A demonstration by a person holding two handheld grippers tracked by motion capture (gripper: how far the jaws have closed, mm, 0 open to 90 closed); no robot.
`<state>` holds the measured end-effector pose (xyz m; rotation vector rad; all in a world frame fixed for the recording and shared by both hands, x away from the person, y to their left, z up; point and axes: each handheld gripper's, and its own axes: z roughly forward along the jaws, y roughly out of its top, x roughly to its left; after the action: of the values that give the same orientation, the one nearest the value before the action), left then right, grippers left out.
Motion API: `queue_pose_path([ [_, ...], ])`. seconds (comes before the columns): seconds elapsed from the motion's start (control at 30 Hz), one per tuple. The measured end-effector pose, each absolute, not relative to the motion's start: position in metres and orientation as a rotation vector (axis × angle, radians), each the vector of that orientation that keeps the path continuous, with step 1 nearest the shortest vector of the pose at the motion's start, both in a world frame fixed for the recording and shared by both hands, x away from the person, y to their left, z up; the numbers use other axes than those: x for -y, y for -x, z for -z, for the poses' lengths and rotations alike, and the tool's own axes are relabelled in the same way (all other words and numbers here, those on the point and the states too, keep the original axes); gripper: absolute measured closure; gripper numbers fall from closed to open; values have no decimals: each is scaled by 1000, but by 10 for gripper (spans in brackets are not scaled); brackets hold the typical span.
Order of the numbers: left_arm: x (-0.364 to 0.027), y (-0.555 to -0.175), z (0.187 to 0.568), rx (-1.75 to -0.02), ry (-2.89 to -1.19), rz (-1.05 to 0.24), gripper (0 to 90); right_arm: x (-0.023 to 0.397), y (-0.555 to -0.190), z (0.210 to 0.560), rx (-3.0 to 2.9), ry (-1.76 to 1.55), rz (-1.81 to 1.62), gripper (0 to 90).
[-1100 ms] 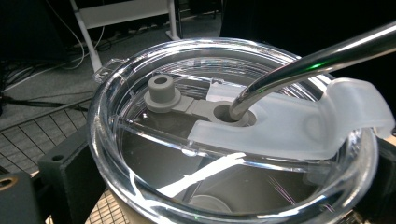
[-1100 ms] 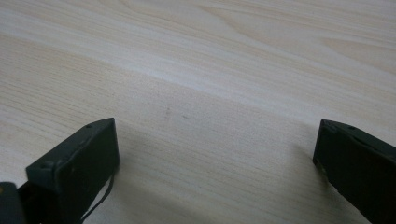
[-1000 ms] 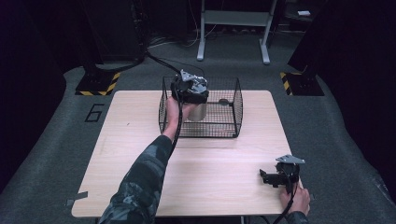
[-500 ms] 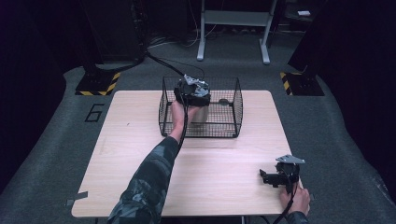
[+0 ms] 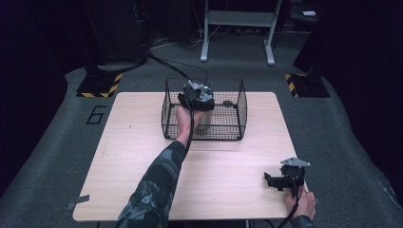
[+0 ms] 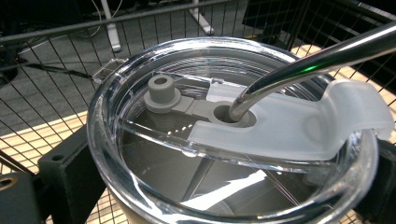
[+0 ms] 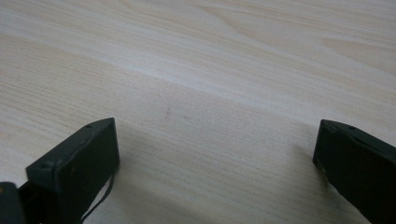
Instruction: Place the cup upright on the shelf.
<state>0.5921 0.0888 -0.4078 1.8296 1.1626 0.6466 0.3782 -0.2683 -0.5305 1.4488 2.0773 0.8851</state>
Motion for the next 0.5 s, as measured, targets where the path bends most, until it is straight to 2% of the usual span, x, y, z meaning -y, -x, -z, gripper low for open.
queue_pose_path([
  [0.5,-91,-581,417,-1125,-1839,-682,39,268,-378,530,-2073,-1456,-890,0],
])
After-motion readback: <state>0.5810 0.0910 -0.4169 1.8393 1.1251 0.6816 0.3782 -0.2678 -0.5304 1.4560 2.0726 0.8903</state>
